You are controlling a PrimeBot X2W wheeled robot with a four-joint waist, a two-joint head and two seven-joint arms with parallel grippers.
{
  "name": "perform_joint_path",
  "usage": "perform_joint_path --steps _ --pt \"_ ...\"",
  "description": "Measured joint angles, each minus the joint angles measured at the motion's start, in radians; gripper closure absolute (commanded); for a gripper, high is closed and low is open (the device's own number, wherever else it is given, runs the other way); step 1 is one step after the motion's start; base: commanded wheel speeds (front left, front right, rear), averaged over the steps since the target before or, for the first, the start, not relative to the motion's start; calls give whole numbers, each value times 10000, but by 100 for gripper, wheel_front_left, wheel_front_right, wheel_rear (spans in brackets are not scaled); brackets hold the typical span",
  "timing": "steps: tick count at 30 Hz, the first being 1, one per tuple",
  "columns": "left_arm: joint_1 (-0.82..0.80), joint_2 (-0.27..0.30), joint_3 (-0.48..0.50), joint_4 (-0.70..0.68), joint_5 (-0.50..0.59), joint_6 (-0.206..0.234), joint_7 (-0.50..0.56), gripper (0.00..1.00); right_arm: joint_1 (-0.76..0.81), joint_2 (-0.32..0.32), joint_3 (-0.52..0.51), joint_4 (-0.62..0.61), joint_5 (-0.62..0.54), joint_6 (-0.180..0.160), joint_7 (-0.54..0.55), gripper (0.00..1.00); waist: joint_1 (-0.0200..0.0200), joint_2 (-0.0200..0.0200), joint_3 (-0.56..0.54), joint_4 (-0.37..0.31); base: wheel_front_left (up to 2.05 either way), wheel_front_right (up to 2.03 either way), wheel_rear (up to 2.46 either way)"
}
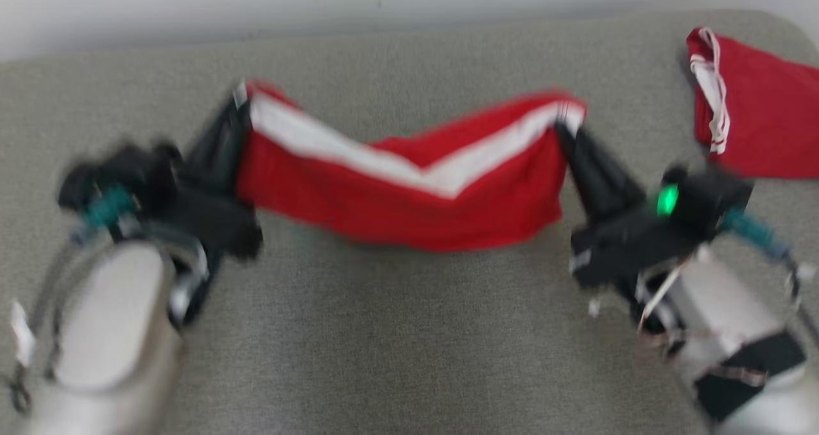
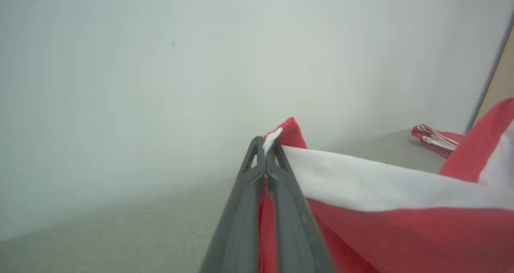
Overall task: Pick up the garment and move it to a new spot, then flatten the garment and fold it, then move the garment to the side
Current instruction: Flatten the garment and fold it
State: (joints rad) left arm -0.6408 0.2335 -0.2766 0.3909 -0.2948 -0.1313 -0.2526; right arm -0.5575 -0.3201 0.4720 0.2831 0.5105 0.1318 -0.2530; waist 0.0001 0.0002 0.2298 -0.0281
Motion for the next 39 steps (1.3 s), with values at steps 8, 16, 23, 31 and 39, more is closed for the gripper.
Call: perform_joint_path --steps 8,16,23,31,39 --pt "-4794 650 -355 -2 -675 -2 1118 100 -4815 -65 -190 637 932 0 727 100 2 1 1438 -30 0 0 0" --pt "-9084 1112 -765 1569 -1045 -6 1973 100 -9430 44 -366 2215 1603 0 1417 100 3 1 3120 -45 0 0 0" --pt "-12145 1404 -965 3260 -1014 -6 2113 100 -12280 412 -280 4015 1626 0 1383 100 3 1 4258 -162 0 0 0" --pt "-14217 1197 -1279 4834 -773 -6 1848 100 -14254 566 82 5812 1603 0 953 100 0 1 4874 -412 0 0 0" --pt "-14467 1024 -1743 5682 -1145 -6 1333 100 -14580 679 871 6583 1825 0 489 100 0 0 5254 -395 0 0 0"
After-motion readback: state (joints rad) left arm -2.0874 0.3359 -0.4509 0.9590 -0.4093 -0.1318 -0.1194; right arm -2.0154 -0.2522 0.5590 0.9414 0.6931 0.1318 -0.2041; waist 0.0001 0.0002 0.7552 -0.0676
